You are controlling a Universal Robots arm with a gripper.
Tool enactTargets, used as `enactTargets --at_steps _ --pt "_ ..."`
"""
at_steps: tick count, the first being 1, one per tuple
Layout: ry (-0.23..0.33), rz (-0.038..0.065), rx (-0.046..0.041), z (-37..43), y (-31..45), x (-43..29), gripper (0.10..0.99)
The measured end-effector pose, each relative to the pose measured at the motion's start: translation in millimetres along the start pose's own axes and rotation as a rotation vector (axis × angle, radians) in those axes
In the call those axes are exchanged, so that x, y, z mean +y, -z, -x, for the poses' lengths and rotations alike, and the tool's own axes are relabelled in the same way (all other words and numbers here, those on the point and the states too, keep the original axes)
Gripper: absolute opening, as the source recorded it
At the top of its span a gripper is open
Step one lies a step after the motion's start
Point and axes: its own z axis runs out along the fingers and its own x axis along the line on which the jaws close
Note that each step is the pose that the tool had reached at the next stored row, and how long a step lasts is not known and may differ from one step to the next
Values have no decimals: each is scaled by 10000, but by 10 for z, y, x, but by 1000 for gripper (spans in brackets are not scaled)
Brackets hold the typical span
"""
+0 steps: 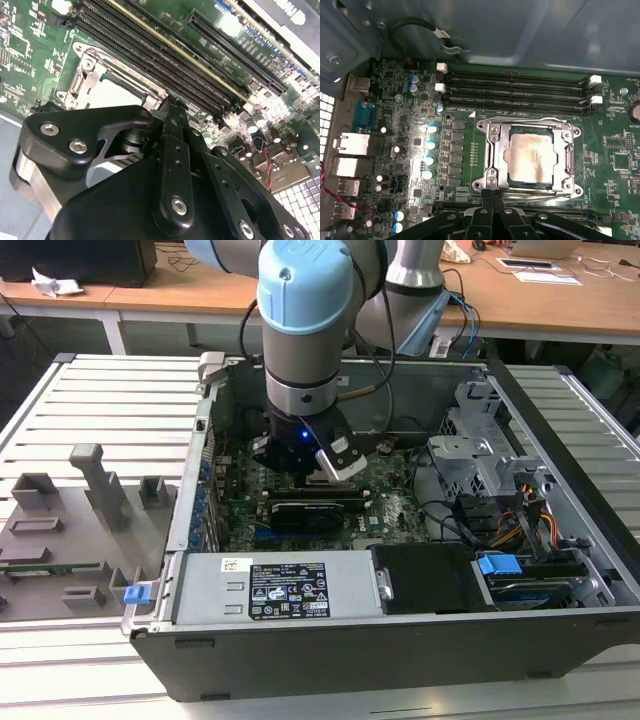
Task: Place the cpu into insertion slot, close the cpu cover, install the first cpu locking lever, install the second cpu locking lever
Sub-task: 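Install the second cpu locking lever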
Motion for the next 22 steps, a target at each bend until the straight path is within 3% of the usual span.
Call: enactTargets --at_steps 1,4,10,20,22 --pt "-4 118 -7 -7 1 -5 106" --pt "-7 250 -15 -27 -7 -23 106" --pt "-11 345 -21 -35 -56 -65 106" --pt "-21 668 -42 -41 -61 -150 106" --pt "-23 690 -43 -42 -78 -154 106"
